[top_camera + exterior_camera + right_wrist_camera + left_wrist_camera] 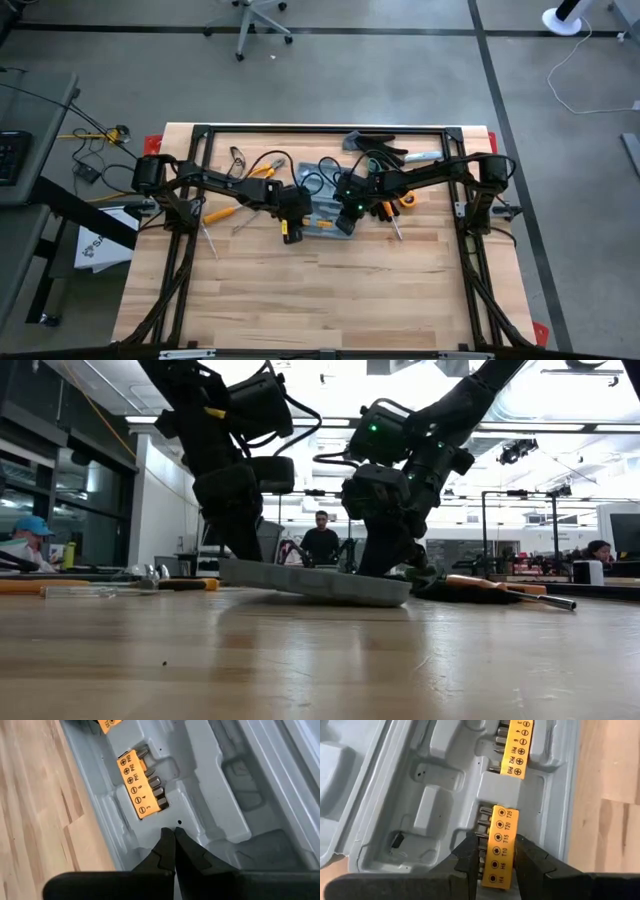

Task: Prefit tool cases
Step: Remove the left yellow screwdriver bits from the gray toolbox

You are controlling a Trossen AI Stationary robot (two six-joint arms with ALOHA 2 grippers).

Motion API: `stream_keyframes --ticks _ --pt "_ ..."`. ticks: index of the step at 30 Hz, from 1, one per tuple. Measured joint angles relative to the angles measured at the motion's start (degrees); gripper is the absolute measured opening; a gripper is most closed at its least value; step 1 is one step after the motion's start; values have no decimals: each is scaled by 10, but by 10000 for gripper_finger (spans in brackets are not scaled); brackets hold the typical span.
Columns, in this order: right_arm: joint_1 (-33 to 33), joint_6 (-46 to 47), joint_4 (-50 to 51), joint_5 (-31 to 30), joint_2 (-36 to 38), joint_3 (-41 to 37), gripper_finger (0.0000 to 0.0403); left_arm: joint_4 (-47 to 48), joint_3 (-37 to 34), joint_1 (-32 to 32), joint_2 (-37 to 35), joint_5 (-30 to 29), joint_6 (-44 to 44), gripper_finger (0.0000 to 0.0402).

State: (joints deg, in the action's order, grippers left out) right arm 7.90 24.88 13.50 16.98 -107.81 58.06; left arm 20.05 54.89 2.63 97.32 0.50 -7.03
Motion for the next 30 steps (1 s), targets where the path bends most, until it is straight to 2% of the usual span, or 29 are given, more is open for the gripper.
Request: stream_keyframes --ticks 11,18,22,30 --pt "-1 -12 5 10 -12 1 0 -28 8 2 -35 -1 -6 81" --pt "6 -18 6 12 -12 1 0 16 6 15 -73 -20 -3 81" --pt "6 -20 6 11 -12 1 0 81 1 16 -82 -32 2 80" --pt "6 -28 8 10 -12 1 0 83 -72 14 -134 -27 -49 80"
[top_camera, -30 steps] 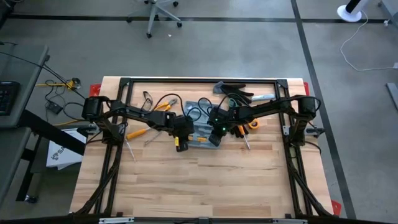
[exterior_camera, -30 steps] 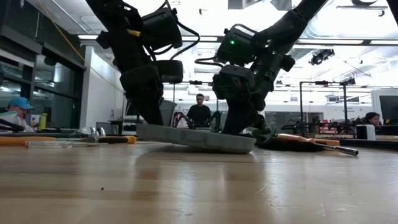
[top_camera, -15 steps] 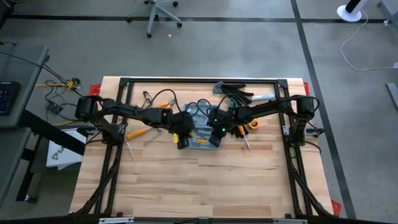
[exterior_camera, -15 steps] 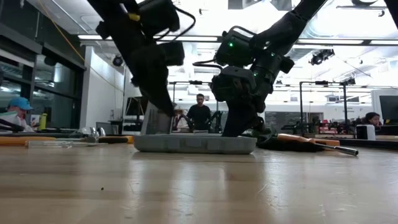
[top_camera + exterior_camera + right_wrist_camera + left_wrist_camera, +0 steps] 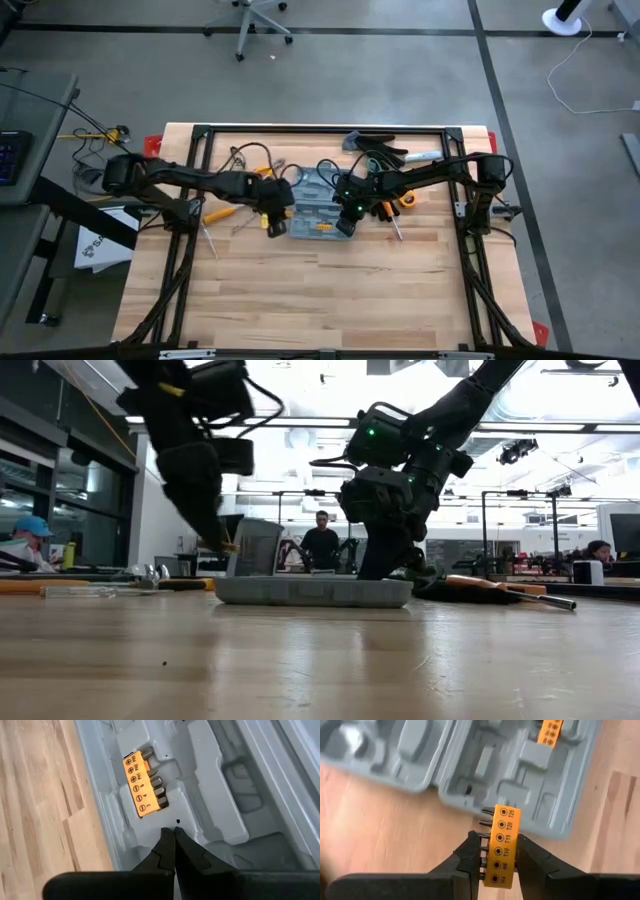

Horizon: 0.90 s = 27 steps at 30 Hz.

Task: Prefit tool cases
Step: Remove the left yellow screwdriver bits from the gray toolbox

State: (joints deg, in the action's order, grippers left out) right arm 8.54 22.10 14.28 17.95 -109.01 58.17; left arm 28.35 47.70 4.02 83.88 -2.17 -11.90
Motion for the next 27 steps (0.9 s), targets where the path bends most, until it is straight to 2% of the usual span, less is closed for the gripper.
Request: stream_keyframes --ticks 10,27 --pt "0 -5 0 -2 0 0 0 -30 -109 -20 -55 16 -92 80" --pt "0 -3 0 -3 0 0 0 -64 -168 -60 -61 22 -160 80"
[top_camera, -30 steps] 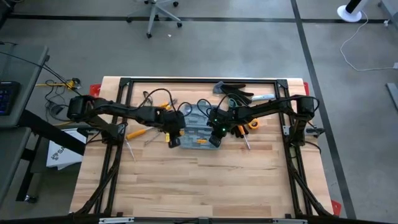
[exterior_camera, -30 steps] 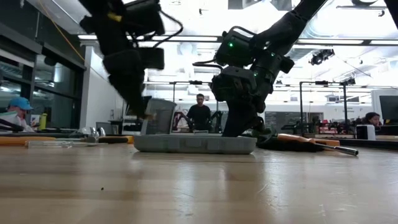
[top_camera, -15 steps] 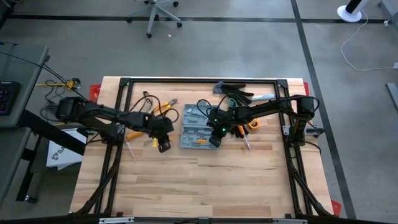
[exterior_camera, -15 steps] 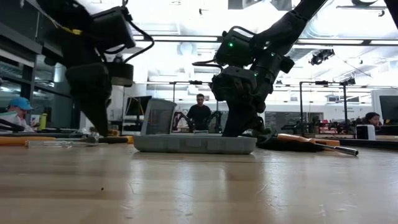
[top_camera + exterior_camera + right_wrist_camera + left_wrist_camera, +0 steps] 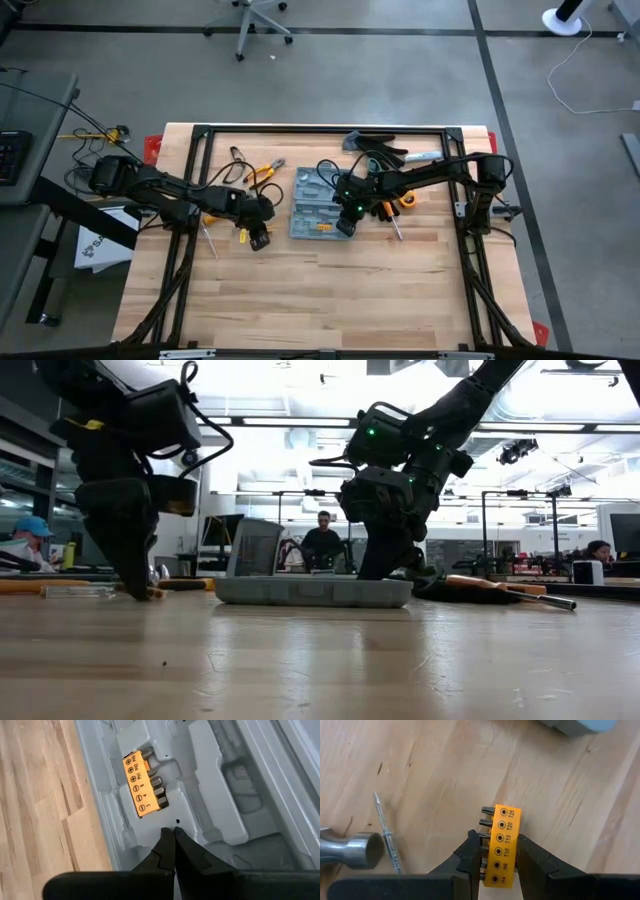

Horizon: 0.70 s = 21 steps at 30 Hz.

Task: Prefit tool cases
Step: Remove the left yellow screwdriver bits from the gray toolbox

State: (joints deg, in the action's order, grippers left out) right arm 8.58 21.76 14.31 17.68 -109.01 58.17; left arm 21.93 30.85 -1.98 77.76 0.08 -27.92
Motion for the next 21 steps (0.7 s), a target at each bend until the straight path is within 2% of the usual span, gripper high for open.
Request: stream_keyframes --ticks 7,12,14,21 --pt "0 0 0 0 0 0 0 -1 -5 -4 0 -9 -12 82" --pt "0 2 0 0 0 0 0 1 -5 -4 1 -23 -43 156" --pt "0 2 0 0 0 0 0 0 -5 -4 1 -23 -51 173" --pt "0 2 0 0 0 0 0 6 -1 -4 -8 -10 -61 170"
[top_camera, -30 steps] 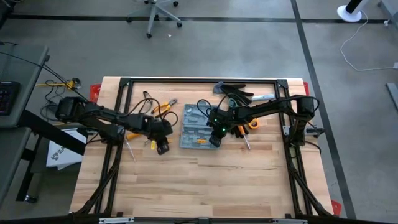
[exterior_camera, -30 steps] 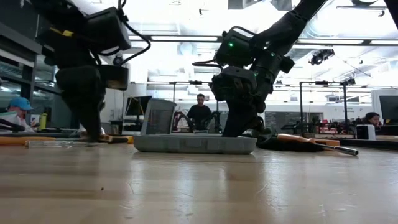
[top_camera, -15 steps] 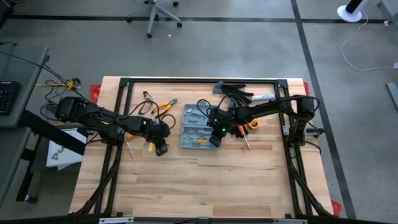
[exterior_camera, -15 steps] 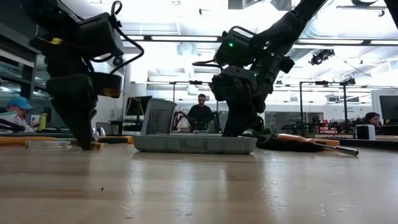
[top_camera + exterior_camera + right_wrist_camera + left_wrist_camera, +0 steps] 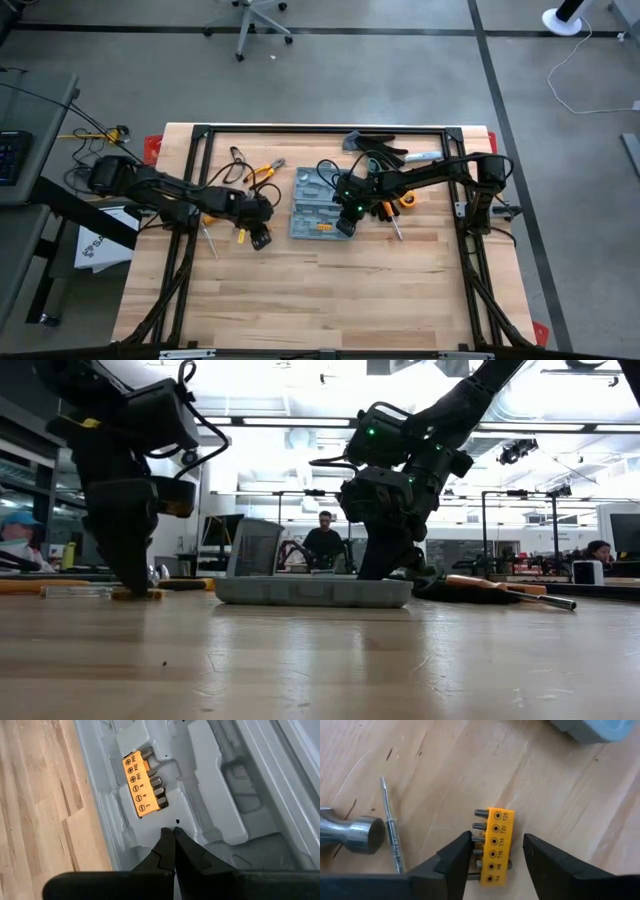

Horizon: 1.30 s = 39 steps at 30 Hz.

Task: Prefit tool cases
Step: Remove the left yellow screwdriver bits from the gray toolbox, then remove the yellow screwdriver bits from the gray toolbox

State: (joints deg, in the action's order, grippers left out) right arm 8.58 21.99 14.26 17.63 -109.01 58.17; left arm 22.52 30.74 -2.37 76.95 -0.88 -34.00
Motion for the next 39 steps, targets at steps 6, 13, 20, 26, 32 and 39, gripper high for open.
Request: stream_keyframes --ticks 6,13,20,26,32,39 --pt "0 0 0 0 0 0 0 -2 20 0 -29 -10 3 154" --pt "0 1 -8 0 0 -1 0 -78 58 0 -27 -20 75 148" --pt "0 7 -18 -3 0 -1 0 -134 113 10 43 -40 186 148" --pt "0 20 -27 -7 -1 -2 0 -166 187 26 143 -8 286 148" --pt "0 26 -27 -5 -1 -2 0 -146 263 39 237 47 385 148" --pt "0 25 -26 -2 -1 -2 0 -53 315 42 297 46 482 148"
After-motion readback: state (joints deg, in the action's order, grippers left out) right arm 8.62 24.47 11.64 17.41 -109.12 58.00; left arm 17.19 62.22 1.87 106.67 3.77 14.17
